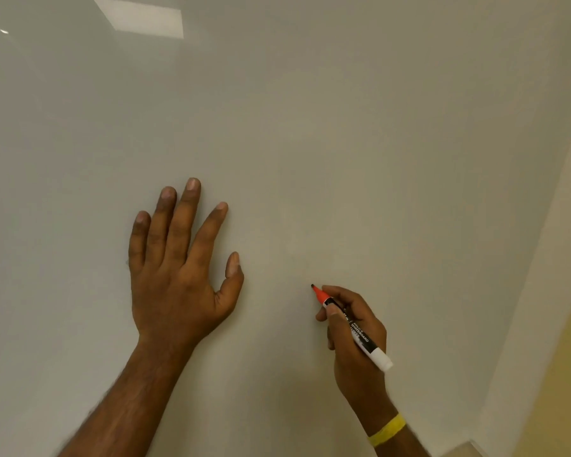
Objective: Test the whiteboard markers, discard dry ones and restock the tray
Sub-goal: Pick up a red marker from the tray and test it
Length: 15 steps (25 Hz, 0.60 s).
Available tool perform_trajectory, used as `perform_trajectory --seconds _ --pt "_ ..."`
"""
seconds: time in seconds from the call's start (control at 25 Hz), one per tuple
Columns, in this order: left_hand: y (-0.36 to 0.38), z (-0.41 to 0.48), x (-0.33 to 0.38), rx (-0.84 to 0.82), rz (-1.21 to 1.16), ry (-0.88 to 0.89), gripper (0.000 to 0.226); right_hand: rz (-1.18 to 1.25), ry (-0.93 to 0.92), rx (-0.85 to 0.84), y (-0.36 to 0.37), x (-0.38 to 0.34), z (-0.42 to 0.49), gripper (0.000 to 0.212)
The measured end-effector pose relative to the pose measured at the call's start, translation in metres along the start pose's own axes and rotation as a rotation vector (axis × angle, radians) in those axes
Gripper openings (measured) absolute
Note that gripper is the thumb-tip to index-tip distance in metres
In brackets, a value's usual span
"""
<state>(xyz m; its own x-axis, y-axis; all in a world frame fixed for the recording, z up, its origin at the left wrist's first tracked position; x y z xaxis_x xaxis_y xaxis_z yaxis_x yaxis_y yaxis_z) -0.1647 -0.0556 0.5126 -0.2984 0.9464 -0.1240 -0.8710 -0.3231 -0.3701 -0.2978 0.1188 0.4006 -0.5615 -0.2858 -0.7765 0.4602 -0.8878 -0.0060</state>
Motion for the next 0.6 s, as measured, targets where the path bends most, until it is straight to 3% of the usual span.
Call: perform_trajectory --seconds 0.16,0.44,0.6 --pt "0.002 -0.003 -0.001 -0.016 0.008 -0.017 0.059 -0.111 0.049 -0.116 0.008 0.011 -0.018 0.025" --pt "0.014 -0.027 0.004 -0.064 -0.035 -0.043 0.065 0.149 0.113 -0.015 -0.006 0.025 -0.031 0.022" --pt "0.043 -0.088 0.047 -0.196 -0.142 0.104 0.072 0.192 0.116 -0.04 -0.006 0.029 -0.041 0.036"
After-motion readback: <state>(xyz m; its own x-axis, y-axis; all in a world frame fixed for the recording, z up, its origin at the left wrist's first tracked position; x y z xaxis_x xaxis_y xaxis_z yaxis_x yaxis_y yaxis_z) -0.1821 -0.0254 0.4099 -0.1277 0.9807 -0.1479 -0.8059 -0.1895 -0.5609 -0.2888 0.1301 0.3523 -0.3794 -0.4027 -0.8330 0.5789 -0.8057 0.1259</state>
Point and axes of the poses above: each hand's wrist, its own z-axis towards the middle knuckle, its own y-axis out of the palm, x = y × z, the point moved 8 cm from there along z, towards the middle knuckle, and after that the axes turned 15 degrees about -x, right-handed, at the moved point
